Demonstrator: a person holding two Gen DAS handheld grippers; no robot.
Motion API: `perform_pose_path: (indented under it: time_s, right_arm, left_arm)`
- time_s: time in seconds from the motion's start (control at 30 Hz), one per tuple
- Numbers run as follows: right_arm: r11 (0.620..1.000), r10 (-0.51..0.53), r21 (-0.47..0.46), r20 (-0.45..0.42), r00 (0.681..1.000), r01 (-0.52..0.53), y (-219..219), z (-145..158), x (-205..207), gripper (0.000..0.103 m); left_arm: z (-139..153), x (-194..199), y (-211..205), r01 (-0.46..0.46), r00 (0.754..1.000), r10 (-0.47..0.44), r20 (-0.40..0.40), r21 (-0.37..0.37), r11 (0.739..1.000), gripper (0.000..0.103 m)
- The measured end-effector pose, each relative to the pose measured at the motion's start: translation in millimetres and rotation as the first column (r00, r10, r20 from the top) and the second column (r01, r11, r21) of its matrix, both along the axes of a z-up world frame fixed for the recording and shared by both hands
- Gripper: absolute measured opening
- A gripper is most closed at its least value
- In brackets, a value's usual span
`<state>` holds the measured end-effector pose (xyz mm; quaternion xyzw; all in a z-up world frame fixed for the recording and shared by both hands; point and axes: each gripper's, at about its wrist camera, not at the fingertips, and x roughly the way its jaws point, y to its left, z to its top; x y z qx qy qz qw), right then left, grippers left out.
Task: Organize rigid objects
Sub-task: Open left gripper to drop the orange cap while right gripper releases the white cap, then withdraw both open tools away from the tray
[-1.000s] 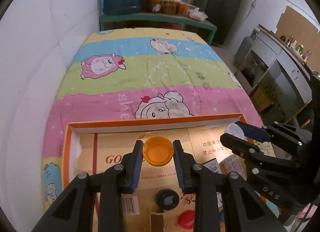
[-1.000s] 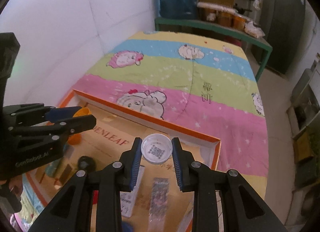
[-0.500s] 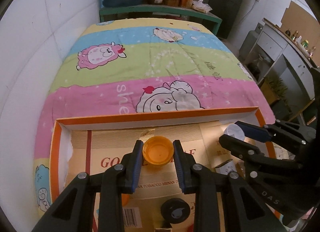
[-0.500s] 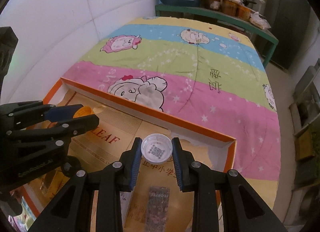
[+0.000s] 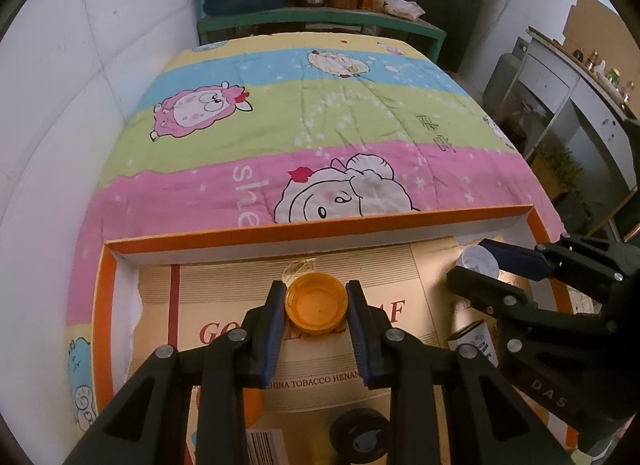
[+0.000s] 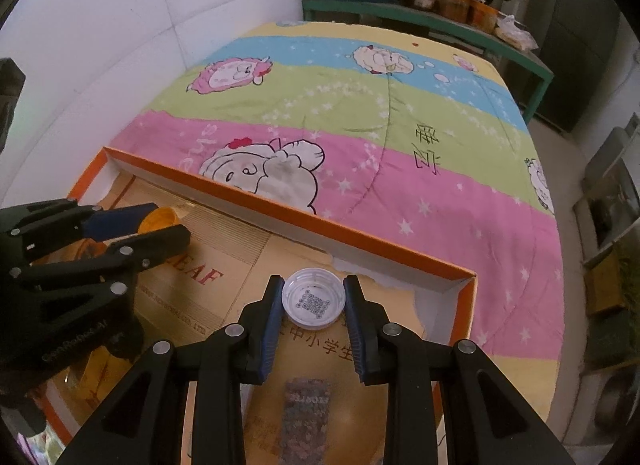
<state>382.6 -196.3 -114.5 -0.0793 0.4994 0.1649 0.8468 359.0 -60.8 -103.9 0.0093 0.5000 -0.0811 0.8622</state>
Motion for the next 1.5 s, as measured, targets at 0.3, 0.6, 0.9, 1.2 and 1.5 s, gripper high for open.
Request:
perform_pose_path:
  time_s: [0.3,0.6,0.9,1.2,1.5]
  right_arm:
    - [1.000,0.006,0.010,0.000,1.000,-0.006,1,1,-2,0.033]
    - [1.000,-0.012,0.028,0.018,1.000,0.012,2,5,-7,0.047]
    - [0.995,-0.097,0.045,0.126,0.987,0.092,-1,25,-31,0.053]
    - [0.980,-0.182,0.123,0.198,0.963,0.159,-4,49,-74,0.069]
    - [0.974,-0.223,0.100,0.280,0.934,0.202,5,68,-134,0.069]
  left_arm:
    - [2,0,10,-0.011,1.000,0.012,0.008,-0.067,0.998,0.054]
    - [9,-5,17,-0.026,0.999,0.030,0.040,-0.079,0.997,0.055]
    - [27,-32,26,-0.036,0.992,0.048,0.117,-0.105,0.994,0.055]
    - [53,-76,34,-0.049,0.970,0.065,0.236,-0.070,0.996,0.055]
    - [66,-130,40,-0.033,0.949,0.049,0.313,-0.057,0.998,0.059]
